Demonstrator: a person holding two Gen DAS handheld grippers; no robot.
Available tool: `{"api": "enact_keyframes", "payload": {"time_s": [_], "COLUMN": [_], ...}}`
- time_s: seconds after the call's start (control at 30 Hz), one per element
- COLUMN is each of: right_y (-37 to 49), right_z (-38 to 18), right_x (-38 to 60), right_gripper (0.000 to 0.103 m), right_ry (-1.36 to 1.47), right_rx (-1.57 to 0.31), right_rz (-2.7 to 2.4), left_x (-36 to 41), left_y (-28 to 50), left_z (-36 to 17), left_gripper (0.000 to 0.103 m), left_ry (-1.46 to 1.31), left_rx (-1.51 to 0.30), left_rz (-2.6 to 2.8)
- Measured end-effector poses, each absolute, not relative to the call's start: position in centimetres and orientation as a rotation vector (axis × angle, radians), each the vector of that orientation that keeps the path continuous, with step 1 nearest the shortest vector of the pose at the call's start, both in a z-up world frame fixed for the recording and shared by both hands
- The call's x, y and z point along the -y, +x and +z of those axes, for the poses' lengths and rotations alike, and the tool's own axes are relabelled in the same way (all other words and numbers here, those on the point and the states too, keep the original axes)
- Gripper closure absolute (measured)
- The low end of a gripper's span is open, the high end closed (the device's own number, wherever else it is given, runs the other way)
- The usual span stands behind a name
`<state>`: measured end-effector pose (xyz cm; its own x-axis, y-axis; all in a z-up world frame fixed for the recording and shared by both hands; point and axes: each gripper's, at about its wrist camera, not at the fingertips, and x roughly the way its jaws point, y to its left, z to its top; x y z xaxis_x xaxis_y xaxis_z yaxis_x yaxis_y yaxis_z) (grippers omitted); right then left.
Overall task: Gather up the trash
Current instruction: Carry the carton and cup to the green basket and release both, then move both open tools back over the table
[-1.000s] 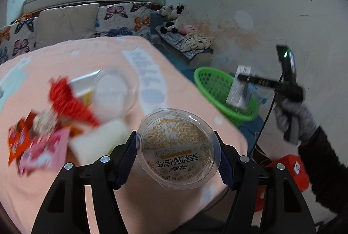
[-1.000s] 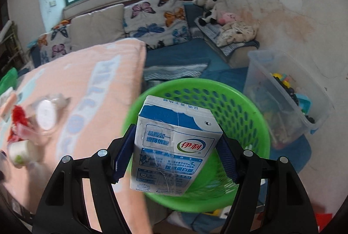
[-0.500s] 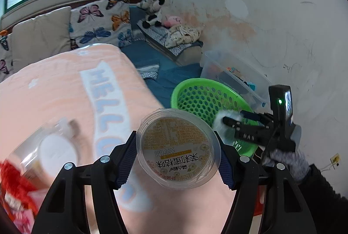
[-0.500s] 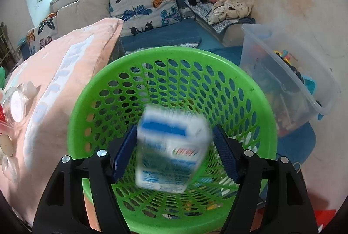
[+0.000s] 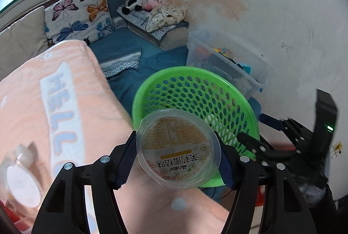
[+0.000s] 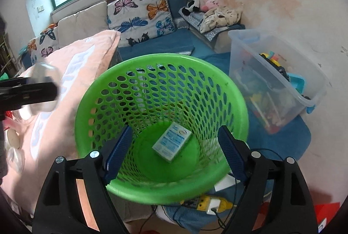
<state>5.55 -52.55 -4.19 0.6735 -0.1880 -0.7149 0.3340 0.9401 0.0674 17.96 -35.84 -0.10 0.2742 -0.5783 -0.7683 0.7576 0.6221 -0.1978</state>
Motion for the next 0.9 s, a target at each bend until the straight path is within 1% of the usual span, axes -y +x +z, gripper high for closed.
{"api": "enact_keyframes", "payload": {"time_s": [0.27, 0.33, 0.37, 0.6, 0.9], "right_y": [2.5, 2.1, 2.0, 1.1, 0.9], "right_z": [-4.2, -4.2, -4.3, -4.3, -2.7], "right_x": [52.9, 52.9, 52.9, 52.1, 47.6], "right_gripper": [0.022, 0.022, 0.022, 0.022, 0.022], "right_ry": [0.247, 0.254, 0.262, 0.283, 0.253], "right_rx": [-0.753, -0.752, -0.752, -0.753, -0.724], "right_rz": [-0.309, -0.313, -0.311, -0.301, -0.205], "left_x": [38.9, 39.2, 39.3, 37.9, 30.3], "left_y": [17.9, 17.8, 17.9, 16.6, 13.6], "left_z": [-1.7, -1.9, -1.9, -0.6, 2.7], "left_gripper": [0.038, 0.027, 0.017, 0.016, 0.016], "left_ry": [0.256, 0.252, 0.249, 0.218, 0.137], "left_rx": [-0.969, -0.976, -0.979, -0.923, -0.808], "left_rz": [-0.913, -0.914, -0.907, -0.912, -0.844]}}
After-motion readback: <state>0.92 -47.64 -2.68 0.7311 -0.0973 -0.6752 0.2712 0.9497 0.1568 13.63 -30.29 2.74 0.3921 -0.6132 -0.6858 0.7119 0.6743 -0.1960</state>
